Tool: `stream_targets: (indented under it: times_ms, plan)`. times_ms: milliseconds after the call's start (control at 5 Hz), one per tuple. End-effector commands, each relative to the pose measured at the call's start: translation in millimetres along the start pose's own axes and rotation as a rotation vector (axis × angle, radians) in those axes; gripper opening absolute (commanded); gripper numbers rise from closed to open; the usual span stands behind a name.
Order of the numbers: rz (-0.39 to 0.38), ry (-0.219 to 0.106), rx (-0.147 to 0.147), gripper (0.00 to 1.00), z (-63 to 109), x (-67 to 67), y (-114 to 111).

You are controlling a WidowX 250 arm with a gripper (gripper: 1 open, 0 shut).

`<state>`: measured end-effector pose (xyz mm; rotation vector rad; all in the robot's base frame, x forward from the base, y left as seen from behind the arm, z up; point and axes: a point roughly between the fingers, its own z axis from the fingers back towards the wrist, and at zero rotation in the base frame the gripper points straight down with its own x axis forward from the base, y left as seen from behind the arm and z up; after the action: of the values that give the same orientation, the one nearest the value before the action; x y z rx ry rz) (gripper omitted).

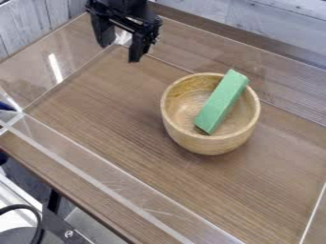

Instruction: Put the green block in the brown bowl

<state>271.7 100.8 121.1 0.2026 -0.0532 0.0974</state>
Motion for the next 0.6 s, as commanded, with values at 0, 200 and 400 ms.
stream_targets:
  times_ms: [0, 200, 400]
  plan:
    - [0.063, -0.005, 0.021, 1.0, 4.6, 4.8, 3]
    - [0.149, -0.013, -0.015, 1.0, -1.3, 20.3, 14]
    - [0.2, -0.016, -0.028, 1.0, -5.3, 30.6, 22]
